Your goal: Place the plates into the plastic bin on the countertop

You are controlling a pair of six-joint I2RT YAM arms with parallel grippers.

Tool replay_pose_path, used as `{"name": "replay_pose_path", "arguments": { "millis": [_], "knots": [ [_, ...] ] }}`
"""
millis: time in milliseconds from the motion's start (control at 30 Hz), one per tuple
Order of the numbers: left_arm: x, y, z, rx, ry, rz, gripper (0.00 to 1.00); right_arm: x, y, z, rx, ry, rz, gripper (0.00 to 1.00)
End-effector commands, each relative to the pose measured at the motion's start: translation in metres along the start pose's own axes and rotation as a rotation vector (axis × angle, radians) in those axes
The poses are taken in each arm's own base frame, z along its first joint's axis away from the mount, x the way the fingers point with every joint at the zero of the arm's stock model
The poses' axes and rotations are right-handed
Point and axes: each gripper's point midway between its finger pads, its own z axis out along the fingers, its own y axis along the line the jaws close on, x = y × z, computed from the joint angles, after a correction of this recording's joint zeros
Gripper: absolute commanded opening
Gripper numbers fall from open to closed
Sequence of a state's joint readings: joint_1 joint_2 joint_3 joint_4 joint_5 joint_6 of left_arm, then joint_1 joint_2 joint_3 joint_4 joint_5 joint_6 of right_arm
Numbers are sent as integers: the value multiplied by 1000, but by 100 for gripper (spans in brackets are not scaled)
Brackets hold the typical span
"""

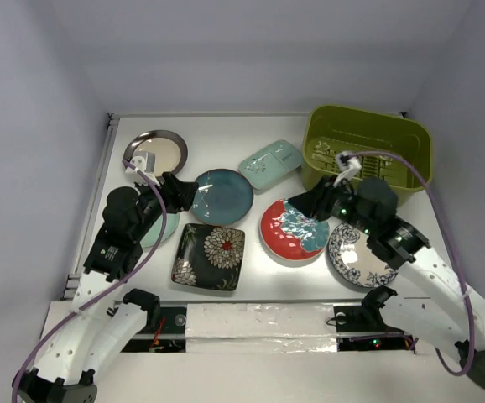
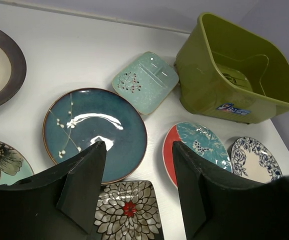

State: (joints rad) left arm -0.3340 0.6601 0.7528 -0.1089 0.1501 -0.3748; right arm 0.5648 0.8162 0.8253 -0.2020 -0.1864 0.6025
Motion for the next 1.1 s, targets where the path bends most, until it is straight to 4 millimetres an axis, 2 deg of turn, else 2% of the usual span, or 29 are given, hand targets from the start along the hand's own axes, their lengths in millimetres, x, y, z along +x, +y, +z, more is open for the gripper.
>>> {"name": "replay_pose_path", "arguments": {
  "millis": [0, 33, 67, 133, 167, 200, 267, 300, 333, 367, 467, 567, 633, 667, 700, 767, 800, 833, 900, 933, 1000, 1067],
  "knots": [
    [-11, -6, -4, 28, -52, 16, 52, 7, 19, 15, -11, -28, 54, 14],
    [-9, -5, -5, 25, -53, 24, 52, 31, 20, 19, -21, 22, 64, 4],
    [-10, -4, -6, 19, -61, 27, 50, 42, 20, 22, -24, 42, 78, 0],
    [-11, -3, -9, 23, -76, 33, 45, 60, 20, 28, -16, 70, 120, 0],
    [-12, -4, -10, 25, -83, 36, 42, 76, 24, 28, -18, 104, 124, 0],
    [-13, -4, -11, 24, -87, 37, 35, 80, 22, 31, 10, 95, 142, 0],
    [-14, -4, -12, 23, -91, 42, 24, 101, 23, 35, 23, 141, 143, 0],
    [-14, -3, -12, 18, -90, 40, 11, 105, 22, 37, 38, 139, 158, 0],
    [-14, -2, -12, 11, -90, 36, 3, 112, 19, 39, 50, 151, 165, 0],
    [-15, 1, -12, -4, -92, 34, 0, 120, 13, 43, 73, 167, 175, 0],
    [-15, 4, -14, -24, -94, 30, 0, 150, 4, 49, 66, 198, 278, 0],
    [-16, 3, -16, -23, -102, 25, 0, 167, -3, 51, 64, 214, 340, 0],
    [-17, 3, -16, -26, -107, 22, 0, 180, -5, 56, 61, 237, 361, 14],
    [-18, 3, -16, -24, -108, 23, 2, 183, -4, 58, 57, 247, 362, 22],
    [-17, 3, -16, -22, -107, 23, 7, 195, -7, 64, 65, 287, 355, 34],
    [-18, 2, -16, -20, -109, 21, 11, 209, 1, 70, 57, 326, 351, 41],
    [-18, 3, -16, -21, -110, 21, 16, 209, 7, 77, 30, 322, 363, 46],
    [-18, 2, -17, -22, -112, 20, 17, 225, 3, 82, 45, 354, 360, 46],
    [-18, 3, -18, -24, -113, 17, 19, 229, 10, 92, 23, 350, 379, 47],
    [-18, 3, -18, -26, -114, 17, 19, 242, 6, 95, 30, 387, 382, 47],
    [-18, 4, -17, -28, -112, 15, 19, 241, 9, 104, 15, 370, 396, 47],
    [-17, 4, -17, -30, -113, 16, 20, 248, 5, 109, 21, 375, 398, 47]
  ]
}}
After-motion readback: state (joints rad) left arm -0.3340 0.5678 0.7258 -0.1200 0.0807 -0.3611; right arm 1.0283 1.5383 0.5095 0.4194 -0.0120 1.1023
